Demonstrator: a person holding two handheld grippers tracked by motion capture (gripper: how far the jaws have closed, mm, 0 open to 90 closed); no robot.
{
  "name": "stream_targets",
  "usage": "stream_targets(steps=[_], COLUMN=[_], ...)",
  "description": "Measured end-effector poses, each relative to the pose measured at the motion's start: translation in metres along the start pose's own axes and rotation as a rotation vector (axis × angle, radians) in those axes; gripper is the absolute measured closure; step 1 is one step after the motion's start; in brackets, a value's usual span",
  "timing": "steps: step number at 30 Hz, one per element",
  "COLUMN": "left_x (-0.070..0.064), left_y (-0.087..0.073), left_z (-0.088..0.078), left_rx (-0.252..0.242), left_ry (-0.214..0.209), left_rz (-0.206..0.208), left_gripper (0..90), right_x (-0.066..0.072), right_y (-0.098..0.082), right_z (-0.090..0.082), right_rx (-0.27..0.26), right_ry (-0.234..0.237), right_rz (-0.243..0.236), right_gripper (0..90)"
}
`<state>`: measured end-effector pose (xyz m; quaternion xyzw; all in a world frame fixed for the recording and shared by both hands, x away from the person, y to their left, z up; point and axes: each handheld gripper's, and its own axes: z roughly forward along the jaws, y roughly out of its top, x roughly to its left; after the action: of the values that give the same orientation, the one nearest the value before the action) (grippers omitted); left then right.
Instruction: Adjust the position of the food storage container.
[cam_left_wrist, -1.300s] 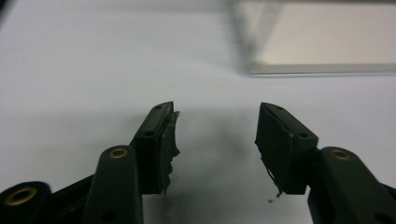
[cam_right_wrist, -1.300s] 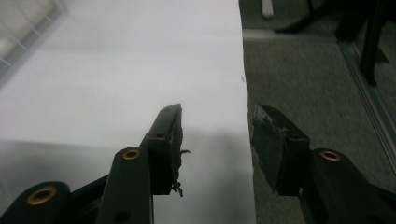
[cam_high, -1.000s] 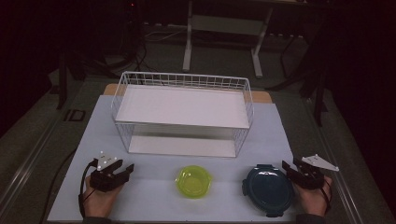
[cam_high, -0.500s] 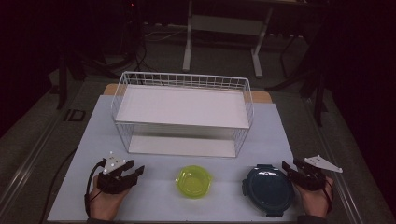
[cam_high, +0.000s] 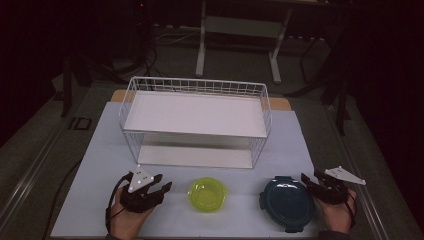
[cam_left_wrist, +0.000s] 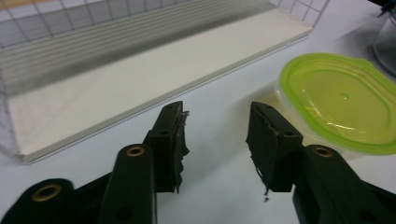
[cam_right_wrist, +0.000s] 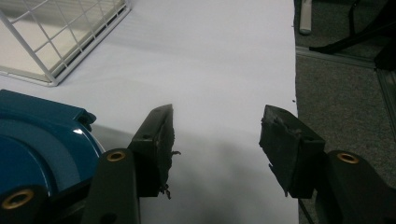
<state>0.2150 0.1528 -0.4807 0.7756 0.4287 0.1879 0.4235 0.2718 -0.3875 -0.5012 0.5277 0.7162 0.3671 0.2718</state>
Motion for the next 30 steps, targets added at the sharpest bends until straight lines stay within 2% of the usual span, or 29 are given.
stream_targets(steps=[7, 18, 23, 30], left_x=[-0.010, -0.041, -0.051, -0.064], left_y=[0.002, 0.017, 0.020, 0.026], left_z=[0.006, 0.014, 0.023, 0.034], left_rx=[0.015, 0.018, 0.030, 0.036], left_ry=[-0.041, -0.153, -0.199, -0.230], left_rz=[0.018, 0.089, 0.100, 0.104], left_gripper=[61.8, 78.5, 88.5, 89.7], right_x=[-0.003, -0.002, -0.003, -0.002], right_y=[-0.001, -0.003, -0.004, -0.004], right_z=[-0.001, -0.001, -0.001, -0.001], right_rx=[-0.001, 0.001, 0.000, 0.002], right_ry=[0.001, 0.003, 0.002, 0.007], right_rz=[0.008, 0.010, 0.014, 0.013], right_gripper=[43.6, 43.6, 43.6, 43.6])
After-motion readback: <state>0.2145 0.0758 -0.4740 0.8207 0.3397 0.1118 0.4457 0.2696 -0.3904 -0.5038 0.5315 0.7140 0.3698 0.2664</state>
